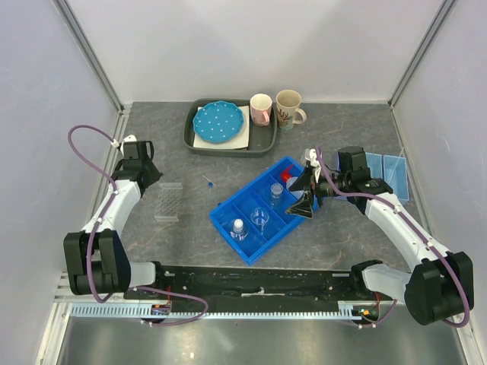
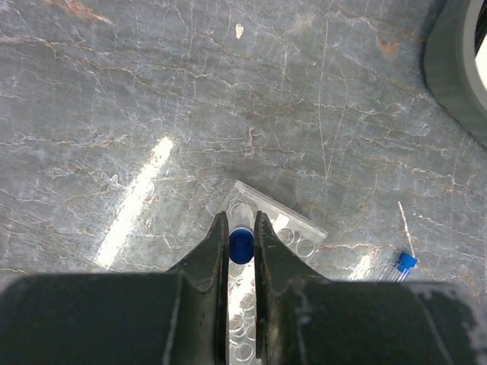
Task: Organize the chemistry lab equipment
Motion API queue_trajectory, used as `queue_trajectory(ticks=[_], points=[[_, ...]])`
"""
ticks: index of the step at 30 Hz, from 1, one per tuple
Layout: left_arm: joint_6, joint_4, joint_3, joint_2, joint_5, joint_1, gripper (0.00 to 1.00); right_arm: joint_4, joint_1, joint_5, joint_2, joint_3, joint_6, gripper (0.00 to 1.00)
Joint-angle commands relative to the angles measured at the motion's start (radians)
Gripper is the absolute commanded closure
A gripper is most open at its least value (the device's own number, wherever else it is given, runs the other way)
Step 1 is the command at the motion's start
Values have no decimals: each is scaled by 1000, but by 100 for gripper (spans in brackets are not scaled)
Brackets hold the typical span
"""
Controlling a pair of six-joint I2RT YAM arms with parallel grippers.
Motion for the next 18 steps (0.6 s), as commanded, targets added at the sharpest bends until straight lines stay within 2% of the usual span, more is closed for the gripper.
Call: queue_trajectory(ticks=[1, 10, 13, 18], points=[[37, 12, 11, 32, 16, 6, 97, 15, 2, -14, 6, 43, -29, 7], [42, -1, 19, 66, 27, 6, 97, 9, 2, -12, 1, 44, -35, 6], [45, -7, 19, 75, 51, 4, 93, 9, 2, -11, 0, 46, -35, 7], [46, -23, 32, 84, 85, 4, 70, 6, 1, -9, 0, 47, -41, 6]])
